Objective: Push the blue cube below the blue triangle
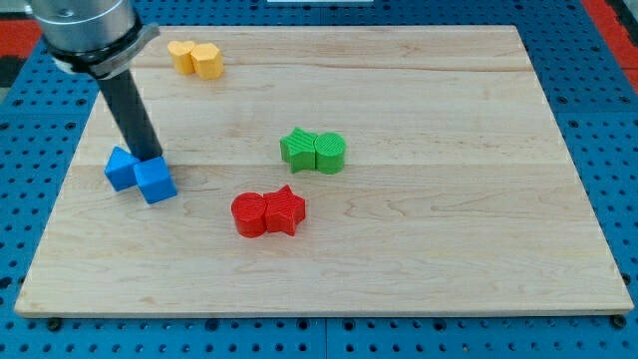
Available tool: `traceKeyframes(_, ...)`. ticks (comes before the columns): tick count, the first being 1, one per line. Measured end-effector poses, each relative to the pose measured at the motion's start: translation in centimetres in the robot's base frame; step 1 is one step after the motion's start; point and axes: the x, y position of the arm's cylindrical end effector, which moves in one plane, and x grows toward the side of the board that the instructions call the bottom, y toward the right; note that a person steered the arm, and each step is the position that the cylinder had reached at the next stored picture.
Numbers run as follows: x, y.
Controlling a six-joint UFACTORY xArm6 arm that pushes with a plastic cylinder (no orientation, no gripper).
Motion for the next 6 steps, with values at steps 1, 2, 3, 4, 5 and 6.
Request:
traceKeyframes(1, -0.4, 4.1)
traceKeyframes(2, -1.0, 6.3)
traceKeyframes(3, 0.6, 6.3)
traceKeyframes(4, 2.6, 6.3)
traceKeyframes(5, 2.6, 6.1)
traceKeyframes(6, 2.6, 4.5)
